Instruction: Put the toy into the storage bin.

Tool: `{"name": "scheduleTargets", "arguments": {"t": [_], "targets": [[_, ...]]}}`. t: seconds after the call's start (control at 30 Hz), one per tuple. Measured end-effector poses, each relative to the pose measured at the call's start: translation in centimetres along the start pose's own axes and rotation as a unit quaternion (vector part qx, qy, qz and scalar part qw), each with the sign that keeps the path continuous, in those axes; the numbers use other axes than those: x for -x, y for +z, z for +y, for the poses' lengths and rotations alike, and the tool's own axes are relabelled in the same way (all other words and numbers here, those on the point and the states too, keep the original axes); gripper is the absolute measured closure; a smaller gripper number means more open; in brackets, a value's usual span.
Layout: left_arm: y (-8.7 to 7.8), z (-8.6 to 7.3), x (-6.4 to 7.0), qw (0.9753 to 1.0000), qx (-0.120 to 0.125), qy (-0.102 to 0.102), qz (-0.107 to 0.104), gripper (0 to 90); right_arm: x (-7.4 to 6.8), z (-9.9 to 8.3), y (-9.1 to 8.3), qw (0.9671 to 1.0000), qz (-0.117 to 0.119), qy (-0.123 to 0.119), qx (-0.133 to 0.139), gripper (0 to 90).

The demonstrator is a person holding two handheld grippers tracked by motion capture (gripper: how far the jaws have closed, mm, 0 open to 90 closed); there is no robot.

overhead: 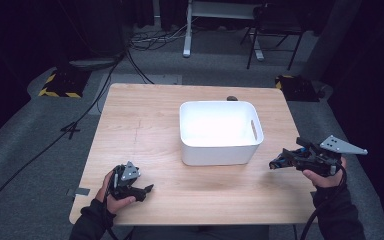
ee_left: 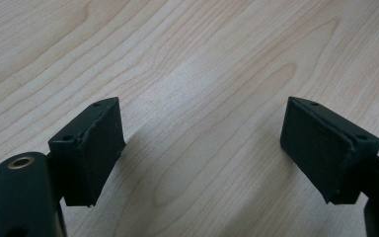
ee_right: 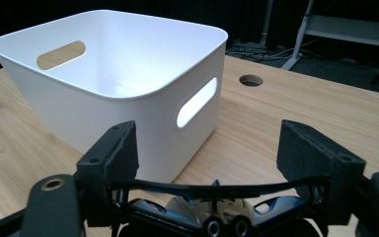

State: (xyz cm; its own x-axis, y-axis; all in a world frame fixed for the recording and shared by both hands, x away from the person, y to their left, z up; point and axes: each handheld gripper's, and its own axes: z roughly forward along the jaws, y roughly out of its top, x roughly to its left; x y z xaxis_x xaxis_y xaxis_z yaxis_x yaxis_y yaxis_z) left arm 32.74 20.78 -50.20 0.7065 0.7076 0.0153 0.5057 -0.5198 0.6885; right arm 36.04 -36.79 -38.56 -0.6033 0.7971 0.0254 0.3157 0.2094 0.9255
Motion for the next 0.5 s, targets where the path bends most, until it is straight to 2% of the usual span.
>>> {"name": "scheduleTargets", "arguments": {"t": [0.2,0.5], "targets": [[0.0,0.0,-0.1,1.0,0.0,0.002,0.001,17.1,0.3,0.7,-0.2,1.0,-0.003,-0.001,0.004,24.5],[0.1,0.0,-0.1,1.0,-0.001,-0.008,-0.002,15.9,0.5,2.4,-0.5,1.0,-0.003,-0.004,0.005,24.5]]}}
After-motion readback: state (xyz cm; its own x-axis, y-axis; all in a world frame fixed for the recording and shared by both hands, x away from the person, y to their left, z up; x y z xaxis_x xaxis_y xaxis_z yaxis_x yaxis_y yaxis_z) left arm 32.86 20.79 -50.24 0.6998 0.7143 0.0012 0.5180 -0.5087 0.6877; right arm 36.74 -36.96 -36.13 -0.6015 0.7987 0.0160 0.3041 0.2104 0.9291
